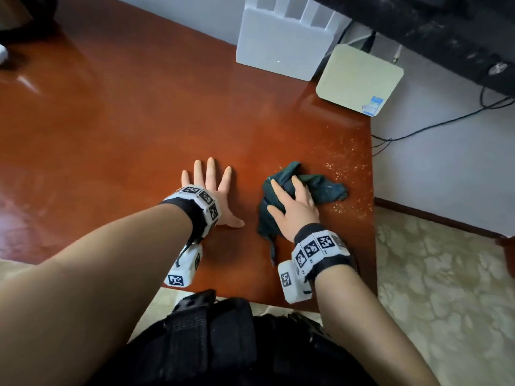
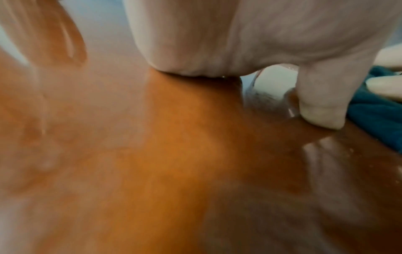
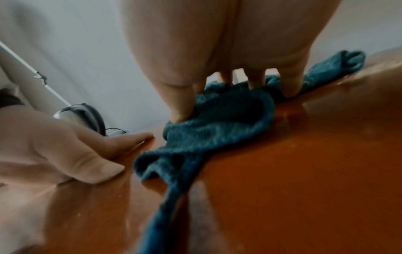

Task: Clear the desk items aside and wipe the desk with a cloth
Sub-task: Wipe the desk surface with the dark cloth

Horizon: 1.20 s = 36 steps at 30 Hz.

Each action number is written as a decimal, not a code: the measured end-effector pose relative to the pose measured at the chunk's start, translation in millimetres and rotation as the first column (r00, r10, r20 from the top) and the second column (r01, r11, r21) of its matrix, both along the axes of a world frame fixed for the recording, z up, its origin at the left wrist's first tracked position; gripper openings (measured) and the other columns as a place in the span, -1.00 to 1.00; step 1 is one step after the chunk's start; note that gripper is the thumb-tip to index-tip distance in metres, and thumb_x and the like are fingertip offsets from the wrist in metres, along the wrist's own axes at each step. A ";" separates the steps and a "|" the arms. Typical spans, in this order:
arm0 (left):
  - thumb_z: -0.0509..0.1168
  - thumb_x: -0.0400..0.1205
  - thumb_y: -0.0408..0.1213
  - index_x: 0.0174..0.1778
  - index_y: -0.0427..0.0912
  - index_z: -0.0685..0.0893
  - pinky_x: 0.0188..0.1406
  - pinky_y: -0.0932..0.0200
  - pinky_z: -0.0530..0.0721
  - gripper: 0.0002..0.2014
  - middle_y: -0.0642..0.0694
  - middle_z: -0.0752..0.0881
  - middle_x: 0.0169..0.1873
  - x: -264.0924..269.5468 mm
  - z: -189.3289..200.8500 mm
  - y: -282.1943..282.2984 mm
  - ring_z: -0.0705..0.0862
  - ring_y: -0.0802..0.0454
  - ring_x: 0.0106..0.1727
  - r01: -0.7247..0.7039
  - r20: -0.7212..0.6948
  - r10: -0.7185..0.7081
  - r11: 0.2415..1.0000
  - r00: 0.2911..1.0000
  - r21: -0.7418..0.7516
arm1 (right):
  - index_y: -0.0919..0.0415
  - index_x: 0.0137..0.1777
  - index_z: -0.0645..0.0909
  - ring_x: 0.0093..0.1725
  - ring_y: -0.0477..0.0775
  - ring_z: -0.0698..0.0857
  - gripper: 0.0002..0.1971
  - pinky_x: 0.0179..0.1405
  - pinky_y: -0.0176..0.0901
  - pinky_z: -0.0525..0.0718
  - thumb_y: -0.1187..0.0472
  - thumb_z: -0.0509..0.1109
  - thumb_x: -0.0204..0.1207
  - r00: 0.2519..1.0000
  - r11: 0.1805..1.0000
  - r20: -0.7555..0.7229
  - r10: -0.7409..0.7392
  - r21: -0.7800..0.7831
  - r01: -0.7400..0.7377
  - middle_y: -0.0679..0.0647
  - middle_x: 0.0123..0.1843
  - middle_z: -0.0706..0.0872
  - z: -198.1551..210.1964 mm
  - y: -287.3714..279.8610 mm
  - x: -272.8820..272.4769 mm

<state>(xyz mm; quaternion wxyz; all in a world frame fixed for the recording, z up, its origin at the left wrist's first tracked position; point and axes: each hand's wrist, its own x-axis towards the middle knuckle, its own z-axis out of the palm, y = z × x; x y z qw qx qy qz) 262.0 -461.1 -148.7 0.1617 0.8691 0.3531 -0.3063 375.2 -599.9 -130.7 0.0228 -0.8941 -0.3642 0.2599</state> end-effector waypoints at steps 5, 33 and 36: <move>0.33 0.25 0.46 0.57 0.09 -0.46 0.53 -0.34 -0.30 0.28 -0.15 -0.50 0.57 7.2 2.7 1.0 -0.44 -0.29 0.59 -0.030 -0.061 0.029 0.999 0.998 -0.014 | -0.26 0.60 0.06 0.55 0.26 0.17 -0.44 0.49 0.11 0.24 -0.04 0.17 0.65 0.965 0.975 0.143 0.220 0.009 -0.224 0.02 0.67 0.06 -2.9 16.2 11.9; 0.40 0.23 0.40 0.55 0.17 -0.47 0.53 -0.33 -0.33 0.29 -0.09 -0.52 0.56 13.4 7.3 -4.5 -0.47 -0.25 0.58 -0.104 -0.087 0.103 0.995 0.991 -0.002 | -0.02 0.43 0.40 0.43 0.20 0.44 -0.56 0.42 0.00 0.45 0.30 0.25 0.58 0.974 0.930 0.037 0.223 0.291 -0.224 0.05 0.58 0.22 37.1 9.0 71.1; 0.38 0.23 0.42 0.56 0.16 -0.47 0.53 -0.34 -0.32 0.29 -0.09 -0.51 0.57 12.9 7.1 -3.7 -0.46 -0.26 0.59 -0.096 -0.098 0.095 0.995 0.991 -0.001 | -0.09 0.52 0.29 0.53 0.27 0.26 -0.53 0.49 0.15 0.33 0.14 0.22 0.62 0.884 0.881 0.038 0.465 0.078 -0.467 0.05 0.64 0.10 17.8 34.1 30.1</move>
